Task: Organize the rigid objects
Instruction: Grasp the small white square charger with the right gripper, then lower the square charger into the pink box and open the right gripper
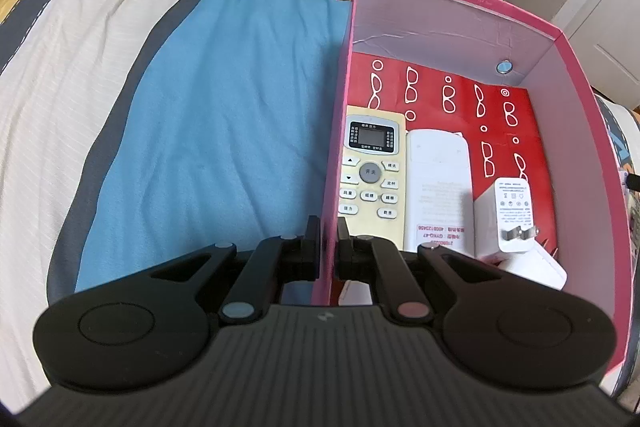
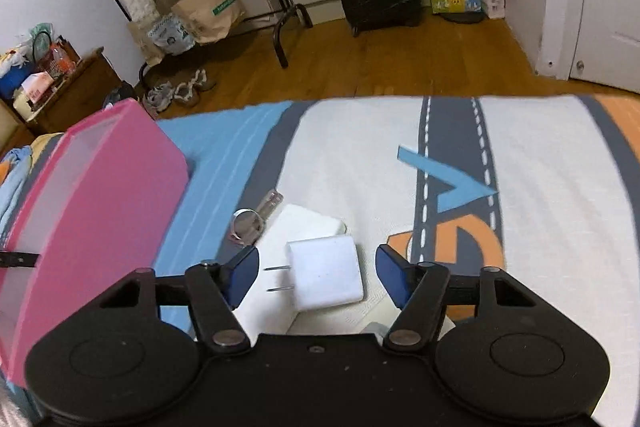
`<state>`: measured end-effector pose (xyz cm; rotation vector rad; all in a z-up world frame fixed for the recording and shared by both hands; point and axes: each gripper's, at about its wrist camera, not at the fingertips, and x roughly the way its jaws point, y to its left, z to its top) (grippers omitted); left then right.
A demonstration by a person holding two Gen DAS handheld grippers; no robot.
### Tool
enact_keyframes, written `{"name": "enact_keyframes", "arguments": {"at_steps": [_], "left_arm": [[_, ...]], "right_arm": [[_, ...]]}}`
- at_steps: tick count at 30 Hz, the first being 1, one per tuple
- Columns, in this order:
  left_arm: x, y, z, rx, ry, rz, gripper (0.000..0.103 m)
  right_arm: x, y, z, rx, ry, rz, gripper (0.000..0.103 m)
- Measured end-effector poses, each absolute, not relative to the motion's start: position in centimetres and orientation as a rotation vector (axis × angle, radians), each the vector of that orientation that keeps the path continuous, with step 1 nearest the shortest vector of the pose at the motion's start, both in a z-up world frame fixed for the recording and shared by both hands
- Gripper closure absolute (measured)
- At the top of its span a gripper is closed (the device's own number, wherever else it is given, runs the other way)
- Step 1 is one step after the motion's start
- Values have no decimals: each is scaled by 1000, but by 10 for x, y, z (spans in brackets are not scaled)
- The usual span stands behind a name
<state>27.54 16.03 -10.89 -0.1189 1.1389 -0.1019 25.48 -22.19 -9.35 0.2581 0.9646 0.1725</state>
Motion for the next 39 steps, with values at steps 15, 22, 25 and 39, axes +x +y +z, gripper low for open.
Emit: {"name": "enact_keyframes", "arguments": {"at_steps": [15, 22, 25, 39], "left_arm": [[274, 163, -108, -137, 1129, -108, 98], [273, 161, -107, -129, 1124, -92, 99], [273, 159, -107, -120, 1124, -89, 99], [273, 162, -110, -132, 1128, -100, 98]], "right_arm": [[231, -183, -76, 174, 868, 182, 41], [195, -140, -26, 137, 720, 353, 41], [188, -111, -6, 88, 678, 443, 41], [255, 9, -23, -269, 846, 578, 41]]}}
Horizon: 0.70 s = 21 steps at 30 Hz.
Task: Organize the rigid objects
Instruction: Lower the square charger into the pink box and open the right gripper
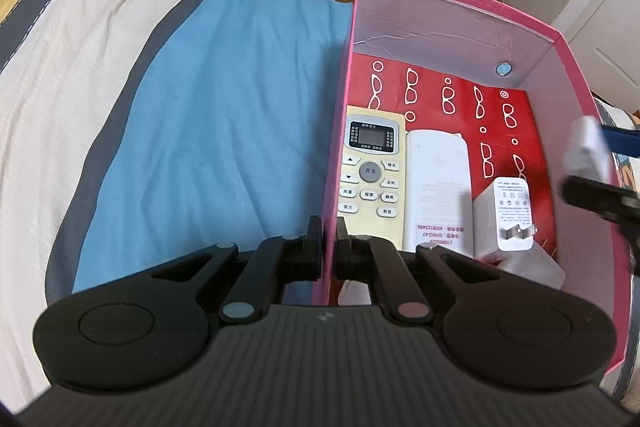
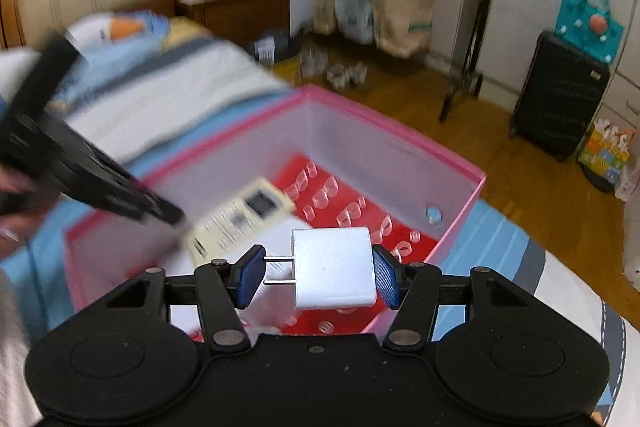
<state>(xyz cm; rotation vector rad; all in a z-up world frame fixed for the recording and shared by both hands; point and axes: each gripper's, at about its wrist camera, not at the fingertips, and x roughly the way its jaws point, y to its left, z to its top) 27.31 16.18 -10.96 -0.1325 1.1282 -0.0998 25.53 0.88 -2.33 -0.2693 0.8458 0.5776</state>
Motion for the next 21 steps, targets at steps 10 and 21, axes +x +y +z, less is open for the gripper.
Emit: {"name": "enact_keyframes", "arguments": {"at_steps": [10, 21], "left_arm": [[275, 162, -112, -136, 1133, -104, 98], [276, 160, -114, -129, 1142, -92, 98]], "right_arm": [[266, 31, -34, -448, 925, 555, 39], [237, -54, 32, -99, 858, 437, 36]]}}
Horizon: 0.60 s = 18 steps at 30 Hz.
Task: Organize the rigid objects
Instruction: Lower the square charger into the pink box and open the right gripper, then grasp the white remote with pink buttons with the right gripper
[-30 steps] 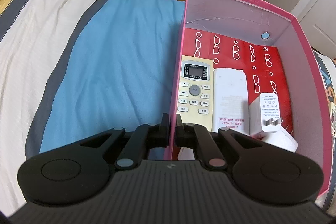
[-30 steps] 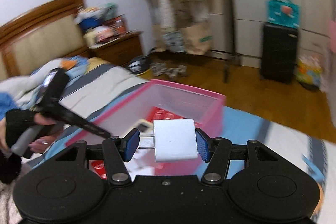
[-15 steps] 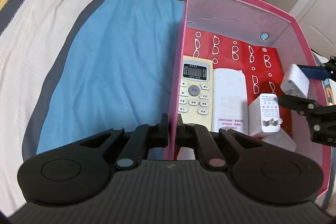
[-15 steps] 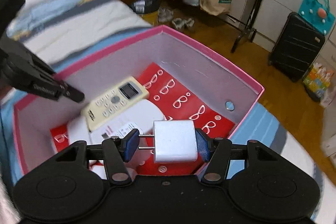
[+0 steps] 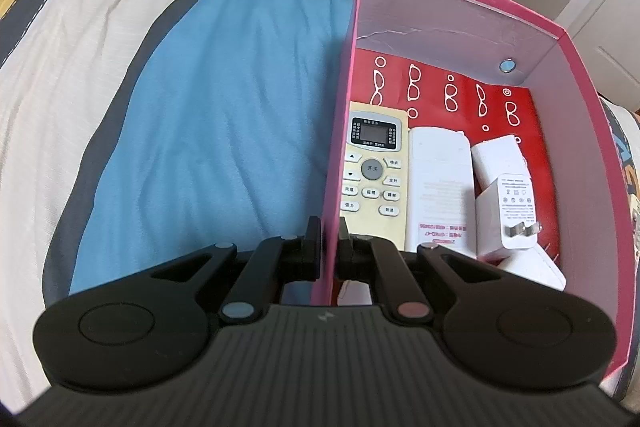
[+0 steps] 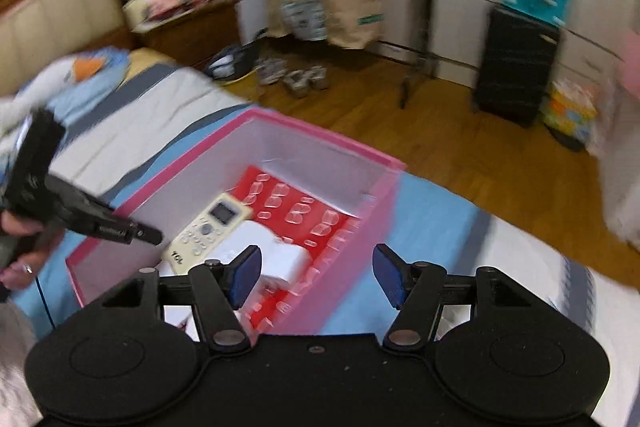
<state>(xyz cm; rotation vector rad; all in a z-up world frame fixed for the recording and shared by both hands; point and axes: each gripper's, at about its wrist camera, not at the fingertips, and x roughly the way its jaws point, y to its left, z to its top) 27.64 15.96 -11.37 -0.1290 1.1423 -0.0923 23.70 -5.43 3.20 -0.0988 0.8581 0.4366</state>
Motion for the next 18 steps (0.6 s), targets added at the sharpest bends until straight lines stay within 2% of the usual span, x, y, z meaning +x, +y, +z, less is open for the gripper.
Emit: {"name": "enact_keyframes", "arguments": {"at_steps": [8, 18], "left_arm": [[278, 157, -114, -121, 1148, -77, 98], [277, 152, -113, -93, 1151, -54, 98]], "right_arm": [[203, -159, 32, 165, 969, 256, 35], [185, -236, -40, 381, 1091, 76, 35]]}}
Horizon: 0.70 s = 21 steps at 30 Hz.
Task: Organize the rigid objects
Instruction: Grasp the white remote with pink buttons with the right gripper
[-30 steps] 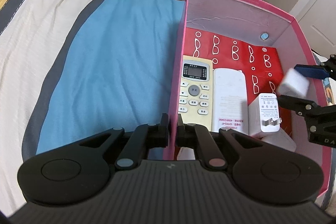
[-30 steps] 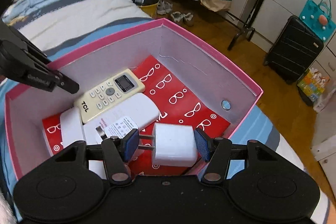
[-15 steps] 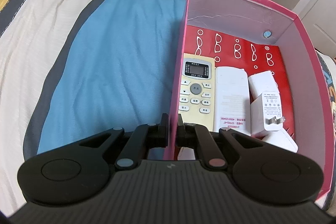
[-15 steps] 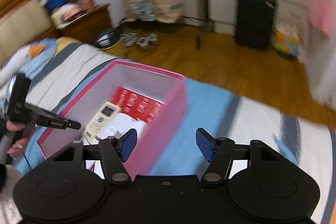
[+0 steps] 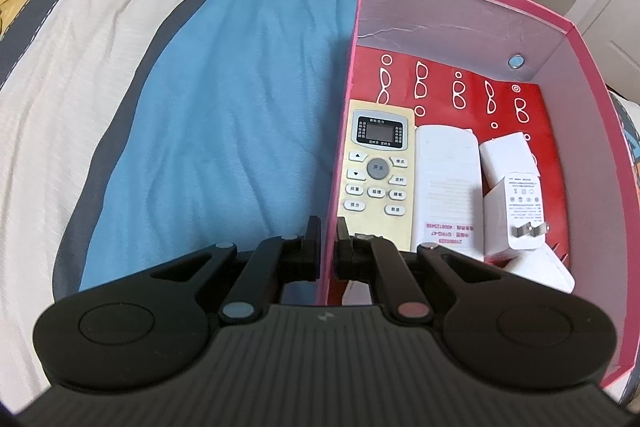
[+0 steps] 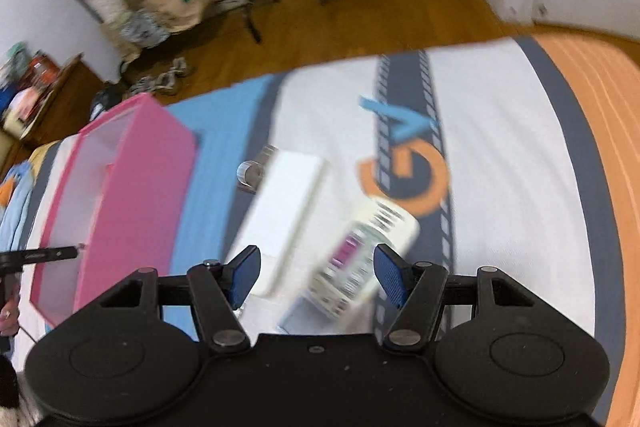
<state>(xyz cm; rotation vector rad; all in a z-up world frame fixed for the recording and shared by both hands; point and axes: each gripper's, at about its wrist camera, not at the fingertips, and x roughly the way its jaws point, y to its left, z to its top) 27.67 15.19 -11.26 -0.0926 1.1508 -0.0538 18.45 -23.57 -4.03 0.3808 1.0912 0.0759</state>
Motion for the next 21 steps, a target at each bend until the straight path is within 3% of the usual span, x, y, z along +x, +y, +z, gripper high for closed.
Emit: {"name": "enact_keyframes", "arguments": {"at_steps": [18, 21], "left_arm": [[276, 146, -112, -59, 1146, -31, 98], [276, 146, -112, -60, 1147, -31, 98]], "right_arm": [[190, -265, -108, 720, 1189, -46, 29], [202, -247, -115, 615, 1200, -66, 27]]}}
